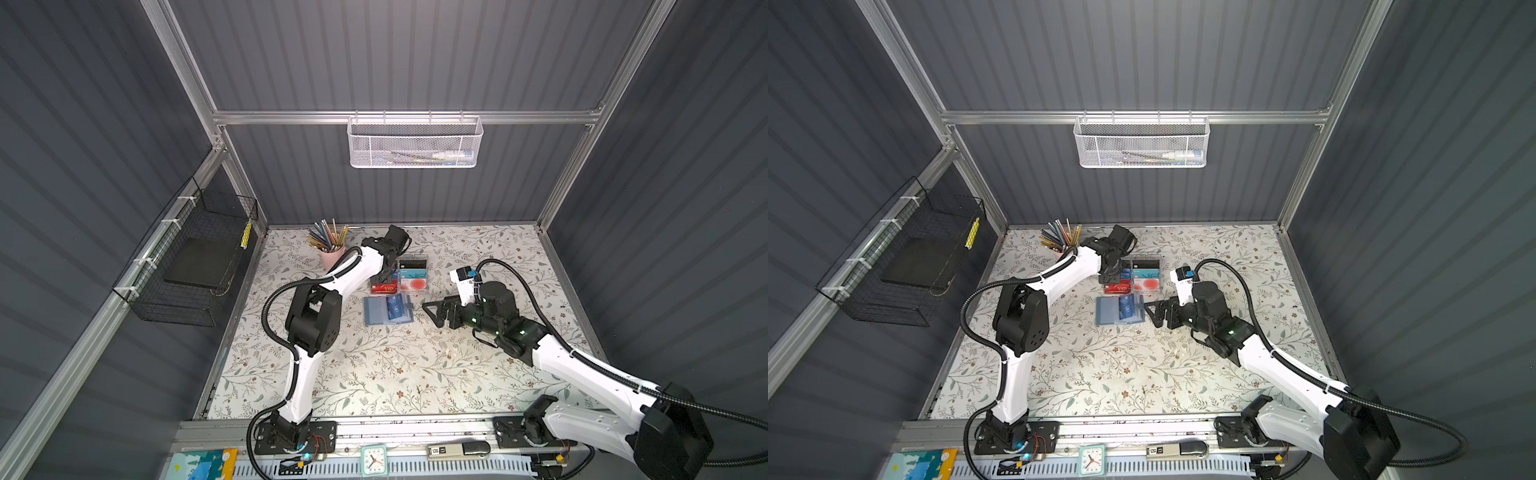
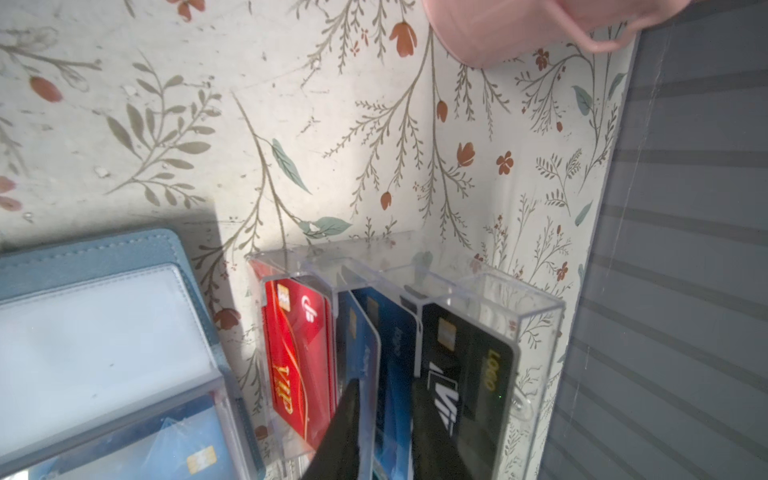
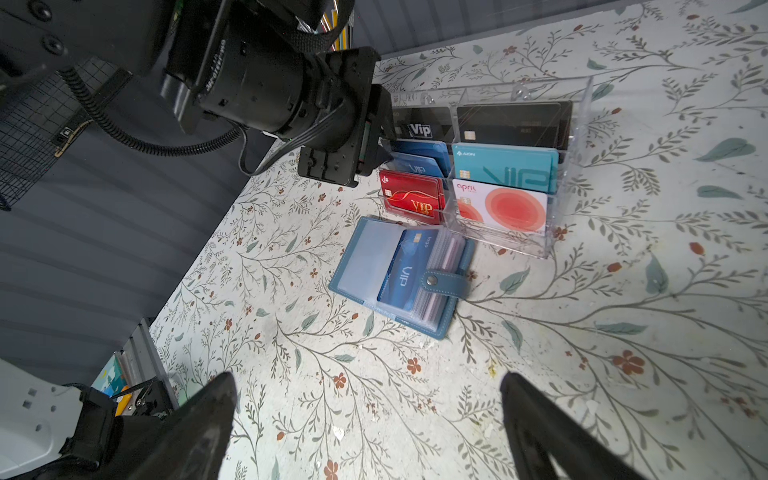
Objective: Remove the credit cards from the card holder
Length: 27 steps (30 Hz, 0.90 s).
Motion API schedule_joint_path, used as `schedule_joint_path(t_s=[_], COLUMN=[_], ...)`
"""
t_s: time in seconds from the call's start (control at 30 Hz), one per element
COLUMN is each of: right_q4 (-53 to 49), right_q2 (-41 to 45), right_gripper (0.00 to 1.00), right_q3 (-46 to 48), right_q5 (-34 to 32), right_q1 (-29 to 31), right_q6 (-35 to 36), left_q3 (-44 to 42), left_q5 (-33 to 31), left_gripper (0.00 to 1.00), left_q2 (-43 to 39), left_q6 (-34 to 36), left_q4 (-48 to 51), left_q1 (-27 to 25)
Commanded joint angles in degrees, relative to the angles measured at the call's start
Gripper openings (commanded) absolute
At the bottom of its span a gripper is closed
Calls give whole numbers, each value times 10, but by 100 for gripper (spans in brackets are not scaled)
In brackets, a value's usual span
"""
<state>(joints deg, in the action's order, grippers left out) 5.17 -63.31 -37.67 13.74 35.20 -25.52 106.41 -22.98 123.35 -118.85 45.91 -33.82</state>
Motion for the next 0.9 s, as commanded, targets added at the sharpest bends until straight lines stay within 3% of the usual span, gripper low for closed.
schedule_joint_path(t_s=[0.0,0.4,0.7,0.8,0.87], right_q4=[12,15,16,1,-22], right_q2=[6,11,10,15,27], right_gripper=[99,99,99,99,99], right_q3=[7,10,9,4,-2], right_q5=[8,12,14,1,-23], right_q1=[2,2,1,2,1], right_q6=[-4,-6,-7,-2,3], left_q3=[-3,-17,-66,-102,-121], left_q5=[-15,-52,-81,-110,-129], left_gripper=[24,24,27,55,81], left_q2=[-6,-38,-89,-123,-150], left_q6=[-23,53,154,270,383], left_q4=[0,-59,-151,-236,-277], left_q1=[-3,-4,-13,-26,-36])
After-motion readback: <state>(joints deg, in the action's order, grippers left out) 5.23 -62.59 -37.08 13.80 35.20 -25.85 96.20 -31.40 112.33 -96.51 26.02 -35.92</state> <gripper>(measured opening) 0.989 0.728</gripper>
